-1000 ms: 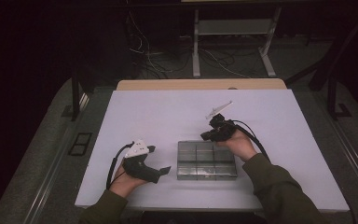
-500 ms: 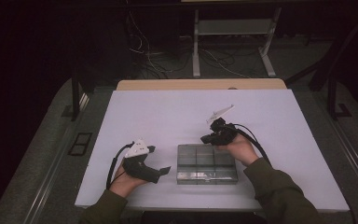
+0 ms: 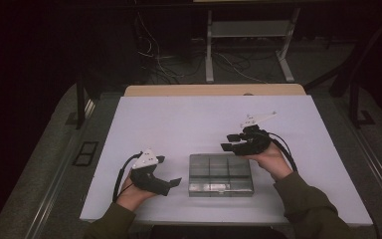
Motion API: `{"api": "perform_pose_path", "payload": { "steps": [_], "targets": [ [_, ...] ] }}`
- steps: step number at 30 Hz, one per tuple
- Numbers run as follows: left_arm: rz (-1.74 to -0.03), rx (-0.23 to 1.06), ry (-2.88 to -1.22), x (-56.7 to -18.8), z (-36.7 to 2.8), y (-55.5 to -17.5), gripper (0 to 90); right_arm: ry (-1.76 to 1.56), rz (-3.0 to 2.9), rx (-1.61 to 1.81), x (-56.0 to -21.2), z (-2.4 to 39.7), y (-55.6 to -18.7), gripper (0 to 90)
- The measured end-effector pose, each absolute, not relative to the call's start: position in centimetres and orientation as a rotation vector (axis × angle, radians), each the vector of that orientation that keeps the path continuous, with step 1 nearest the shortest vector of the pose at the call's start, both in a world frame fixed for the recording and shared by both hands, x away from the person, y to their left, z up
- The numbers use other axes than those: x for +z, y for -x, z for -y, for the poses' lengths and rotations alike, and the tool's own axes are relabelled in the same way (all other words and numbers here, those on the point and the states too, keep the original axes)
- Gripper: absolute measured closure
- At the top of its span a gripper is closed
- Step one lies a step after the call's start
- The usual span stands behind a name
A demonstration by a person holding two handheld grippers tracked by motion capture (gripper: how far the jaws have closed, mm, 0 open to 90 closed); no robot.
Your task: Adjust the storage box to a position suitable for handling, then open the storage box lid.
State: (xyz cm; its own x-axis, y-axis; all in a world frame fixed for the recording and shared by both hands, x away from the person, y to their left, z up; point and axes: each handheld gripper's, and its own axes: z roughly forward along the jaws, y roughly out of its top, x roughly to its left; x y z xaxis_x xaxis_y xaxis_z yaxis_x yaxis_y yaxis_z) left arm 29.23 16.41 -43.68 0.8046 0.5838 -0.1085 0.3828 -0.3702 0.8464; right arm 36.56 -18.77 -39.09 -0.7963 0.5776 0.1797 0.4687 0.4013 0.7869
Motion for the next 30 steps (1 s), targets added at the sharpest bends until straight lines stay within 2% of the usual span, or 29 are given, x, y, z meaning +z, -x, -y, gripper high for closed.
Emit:
{"api": "perform_pose_path", "payload": {
  "steps": [16, 30],
  "targets": [
    [-0.718, 0.258, -2.012, -43.7, -16.6, -29.0, 0.0, -0.968, -2.408, 1.409, -39.3, 23.3, -34.1, 35.9],
    [-0.725, 0.254, -2.012, -43.8, -16.5, -29.0, 0.0, -1.023, -2.351, 1.376, -40.4, 26.9, -31.2, 35.1]
  ]
}}
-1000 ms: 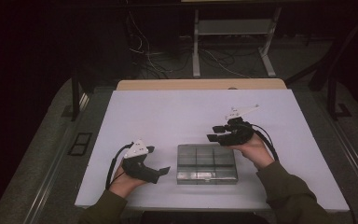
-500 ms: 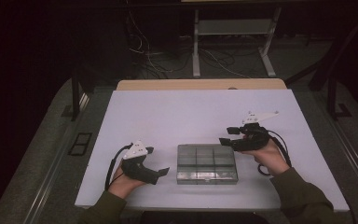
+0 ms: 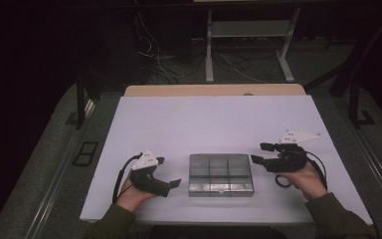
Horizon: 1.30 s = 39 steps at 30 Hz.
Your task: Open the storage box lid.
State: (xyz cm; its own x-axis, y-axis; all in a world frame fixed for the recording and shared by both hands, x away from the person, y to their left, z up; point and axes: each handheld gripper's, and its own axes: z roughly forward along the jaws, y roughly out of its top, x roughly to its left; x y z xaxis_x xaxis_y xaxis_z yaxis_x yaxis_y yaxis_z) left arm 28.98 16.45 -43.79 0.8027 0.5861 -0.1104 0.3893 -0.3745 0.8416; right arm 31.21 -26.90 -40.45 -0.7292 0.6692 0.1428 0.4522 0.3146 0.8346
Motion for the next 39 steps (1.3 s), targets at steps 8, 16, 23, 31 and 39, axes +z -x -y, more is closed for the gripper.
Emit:
{"api": "perform_pose_path", "payload": {
  "steps": [8, 16, 23, 31, 39],
  "targets": [
    [-0.716, 0.26, -2.021, -43.7, -16.6, -29.0, 0.0, -1.048, -2.332, 1.351, -41.2, 28.1, -29.9, 35.1],
    [-0.716, 0.261, -2.018, -43.6, -16.7, -29.0, 0.0, -1.067, -2.325, 1.34, -42.5, 29.3, -28.5, 35.1],
    [-0.728, 0.257, -2.008, -43.6, -16.8, -28.8, 4.5, -1.083, -2.343, 1.331, -43.4, 29.6, -27.5, 39.5],
    [-0.739, 0.252, -2.0, -43.6, -17.3, -28.3, 23.2, -1.072, -2.38, 1.31, -43.8, 29.6, -26.6, 51.9],
    [-0.729, 0.219, -1.981, -43.7, -17.3, -27.6, 40.2, -1.07, -2.394, 1.314, -43.8, 29.5, -26.0, 59.1]
  ]
}}
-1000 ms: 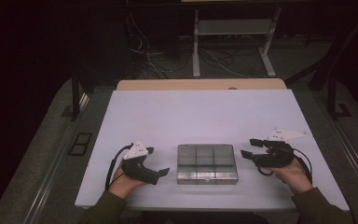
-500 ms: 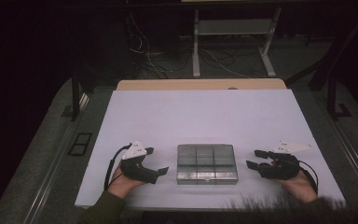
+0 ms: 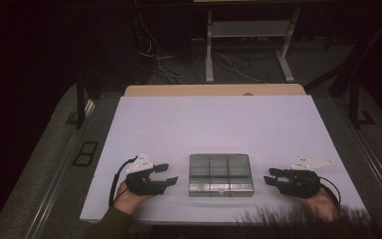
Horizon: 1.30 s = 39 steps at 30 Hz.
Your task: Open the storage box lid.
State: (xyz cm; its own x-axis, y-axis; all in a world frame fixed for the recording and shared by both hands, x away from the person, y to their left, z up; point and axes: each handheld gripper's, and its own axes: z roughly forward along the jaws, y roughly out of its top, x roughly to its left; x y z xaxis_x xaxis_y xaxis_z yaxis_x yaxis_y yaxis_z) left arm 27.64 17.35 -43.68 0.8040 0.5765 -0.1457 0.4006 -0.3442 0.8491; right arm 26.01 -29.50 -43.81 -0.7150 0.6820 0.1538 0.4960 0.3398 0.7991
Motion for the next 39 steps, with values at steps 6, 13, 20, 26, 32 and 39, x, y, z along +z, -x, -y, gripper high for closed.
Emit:
{"api": "perform_pose_path", "payload": {
  "steps": [6, 13, 20, 26, 32, 39],
  "targets": [
    [-0.706, 0.203, -1.991, -43.8, -16.9, -27.2, 55.8, -1.055, -2.41, 1.312, -44.0, 29.5, -25.5, 65.9],
    [-0.654, 0.177, -2.017, -43.8, -16.5, -26.7, 71.8, -1.042, -2.426, 1.317, -44.0, 29.3, -25.1, 73.9],
    [-0.615, 0.088, -2.032, -43.9, -16.2, -26.8, 88.7, -1.013, -2.46, 1.322, -44.1, 29.3, -25.0, 85.4],
    [-0.573, 0.051, -2.049, -43.9, -15.6, -26.7, 88.8, -1.007, -2.479, 1.342, -43.9, 29.2, -25.0, 88.8],
    [-0.546, 0.03, -2.066, -44.1, -15.0, -26.5, 88.8, -0.98, -2.516, 1.354, -43.9, 28.5, -24.5, 88.7],
    [-0.534, 0.016, -2.079, -44.2, -14.7, -26.5, 88.8, -0.941, -2.544, 1.349, -43.9, 27.7, -24.3, 88.7]
  ]
}}
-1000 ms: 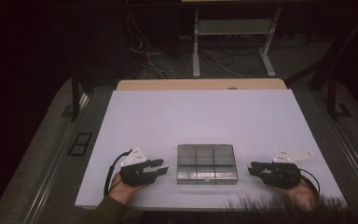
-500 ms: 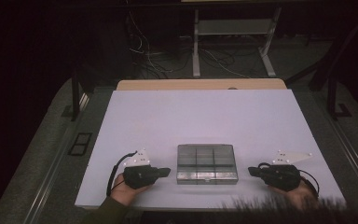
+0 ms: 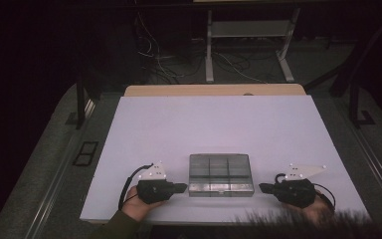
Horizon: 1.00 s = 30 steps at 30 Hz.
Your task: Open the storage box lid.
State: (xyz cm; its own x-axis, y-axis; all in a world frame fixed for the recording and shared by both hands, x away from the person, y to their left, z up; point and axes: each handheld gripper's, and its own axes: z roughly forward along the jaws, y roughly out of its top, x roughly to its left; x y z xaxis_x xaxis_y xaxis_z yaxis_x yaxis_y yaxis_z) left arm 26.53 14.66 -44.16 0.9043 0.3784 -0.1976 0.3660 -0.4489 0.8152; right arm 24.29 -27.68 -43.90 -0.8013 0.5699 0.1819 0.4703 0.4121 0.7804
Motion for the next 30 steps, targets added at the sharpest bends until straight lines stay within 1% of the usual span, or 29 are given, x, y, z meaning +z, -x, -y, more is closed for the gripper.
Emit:
{"api": "perform_pose_path", "payload": {
  "steps": [10, 30],
  "targets": [
    [-0.531, 0.011, -2.078, -44.3, -14.5, -26.5, 88.8, -0.902, -2.571, 1.352, -44.0, 26.9, -24.2, 88.7],
    [-0.534, 0.003, -2.064, -44.2, -14.5, -26.5, 88.8, -0.874, -2.577, 1.385, -43.8, 26.5, -24.0, 88.7]
  ]
}}
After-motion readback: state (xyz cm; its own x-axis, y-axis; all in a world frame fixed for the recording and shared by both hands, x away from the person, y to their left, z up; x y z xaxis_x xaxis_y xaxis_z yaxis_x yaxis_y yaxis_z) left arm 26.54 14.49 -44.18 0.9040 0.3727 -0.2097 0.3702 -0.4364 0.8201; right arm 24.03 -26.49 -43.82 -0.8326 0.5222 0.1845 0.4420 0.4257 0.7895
